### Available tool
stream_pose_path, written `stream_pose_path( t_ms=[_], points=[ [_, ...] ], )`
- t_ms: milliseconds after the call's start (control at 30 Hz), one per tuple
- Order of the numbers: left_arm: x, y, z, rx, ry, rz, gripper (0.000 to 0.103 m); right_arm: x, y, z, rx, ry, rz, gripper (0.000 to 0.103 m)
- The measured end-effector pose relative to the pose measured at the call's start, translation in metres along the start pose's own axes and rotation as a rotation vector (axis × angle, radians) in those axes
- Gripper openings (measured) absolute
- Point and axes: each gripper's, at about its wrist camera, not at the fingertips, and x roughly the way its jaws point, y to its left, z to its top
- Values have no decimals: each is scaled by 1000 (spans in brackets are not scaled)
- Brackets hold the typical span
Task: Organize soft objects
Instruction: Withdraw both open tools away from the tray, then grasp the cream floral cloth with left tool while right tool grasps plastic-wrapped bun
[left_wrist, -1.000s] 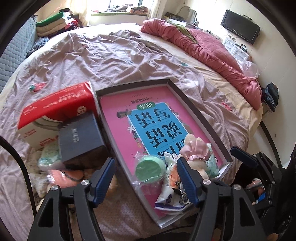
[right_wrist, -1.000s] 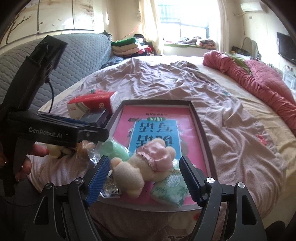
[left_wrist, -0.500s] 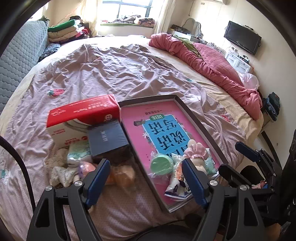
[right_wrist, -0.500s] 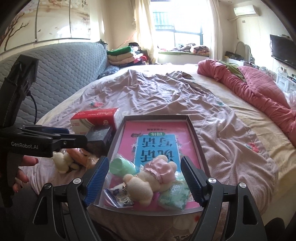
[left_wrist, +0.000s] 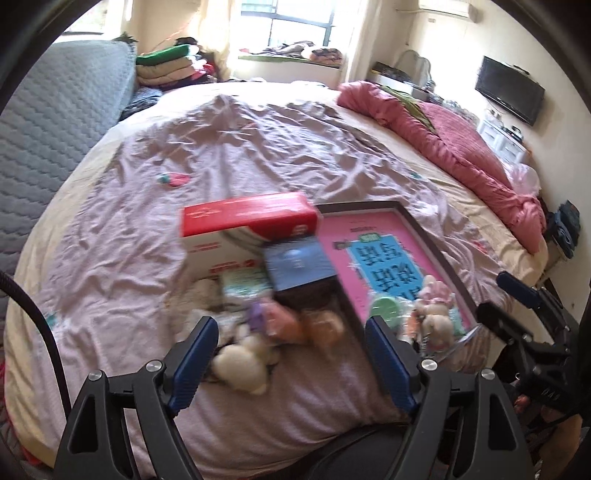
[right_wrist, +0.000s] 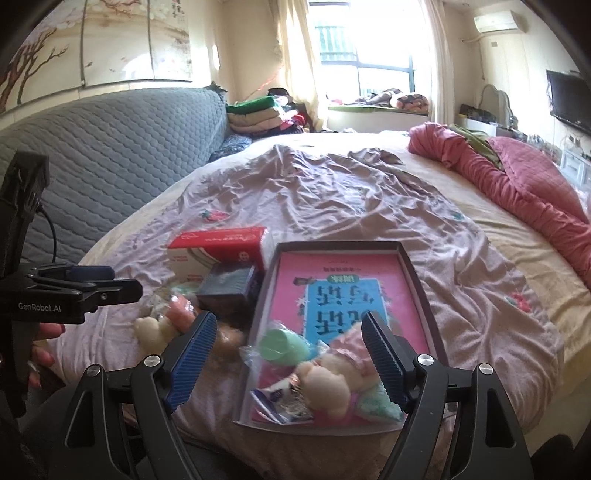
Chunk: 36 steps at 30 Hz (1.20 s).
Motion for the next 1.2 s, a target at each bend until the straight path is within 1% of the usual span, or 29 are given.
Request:
stream_pose_path(
  t_ms=[100,267,333,500,633,867,1033,1200],
  points=[
    [-7,17,-3,-25,-9,19,81,2,9,5,-6,2,16,82],
    [-17,38,-8,-53,-23,43,81,3,32,10,-60,1,47,82],
    [-20,46,-12,-52,-25,78,81,6,39,10,-75,11,60,82],
    [-18,64,-21,-69,-22,90,81,14,56,9,-114,31,62,82],
    [-10,73,-27,-68,-11,115,81,26,63,4,-130,60,69,82],
    [10,82,-38,-83,30,95,81,44,73,-7,-173,99,59,82],
    [25,94,-43,-115,46,116,81,59,77,-15,-191,131,63,82],
    [40,108,-43,-154,72,92,81,70,80,-20,-199,154,69,82]
  ],
)
